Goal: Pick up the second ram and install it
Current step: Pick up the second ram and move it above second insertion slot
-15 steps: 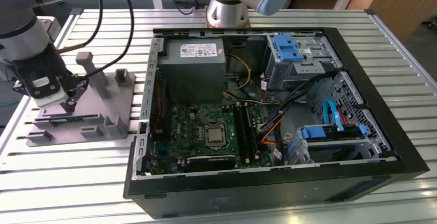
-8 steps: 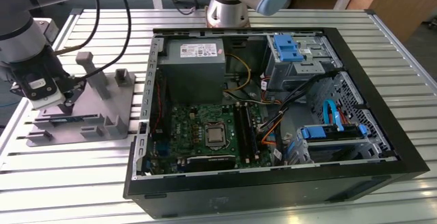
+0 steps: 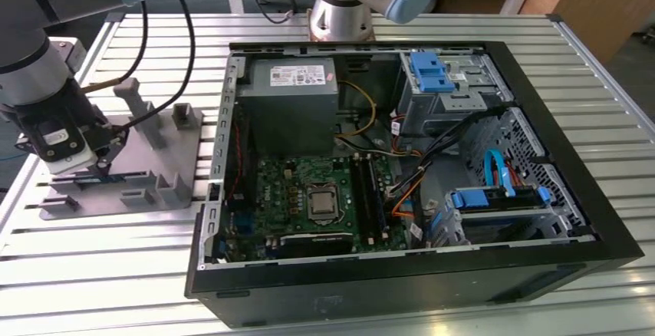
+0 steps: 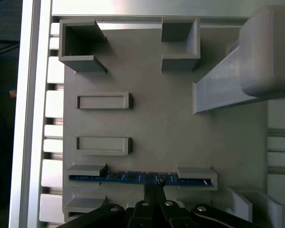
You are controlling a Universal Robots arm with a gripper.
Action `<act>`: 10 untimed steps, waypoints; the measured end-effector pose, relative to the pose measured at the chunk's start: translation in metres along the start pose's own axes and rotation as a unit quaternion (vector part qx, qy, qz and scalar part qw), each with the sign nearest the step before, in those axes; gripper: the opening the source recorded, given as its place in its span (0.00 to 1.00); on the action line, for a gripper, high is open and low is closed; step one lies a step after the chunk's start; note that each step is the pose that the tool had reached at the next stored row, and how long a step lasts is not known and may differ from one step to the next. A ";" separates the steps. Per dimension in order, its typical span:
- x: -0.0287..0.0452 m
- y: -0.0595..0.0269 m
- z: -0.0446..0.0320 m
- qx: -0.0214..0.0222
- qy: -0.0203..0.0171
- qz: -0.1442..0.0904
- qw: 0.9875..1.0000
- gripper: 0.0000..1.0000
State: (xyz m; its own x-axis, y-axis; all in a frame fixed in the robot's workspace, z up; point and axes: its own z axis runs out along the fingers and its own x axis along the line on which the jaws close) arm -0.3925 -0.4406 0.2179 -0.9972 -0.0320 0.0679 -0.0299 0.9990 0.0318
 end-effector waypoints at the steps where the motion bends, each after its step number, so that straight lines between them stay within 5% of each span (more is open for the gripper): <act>1: 0.0000 0.0000 0.0000 0.000 0.000 0.000 1.000 0.10; 10: 0.0000 0.0000 0.0000 0.000 0.000 -0.004 1.000 0.10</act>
State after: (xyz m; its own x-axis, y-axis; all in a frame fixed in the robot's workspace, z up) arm -0.3926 -0.4406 0.2179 -0.9969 -0.0391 0.0679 -0.0371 0.9988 0.0317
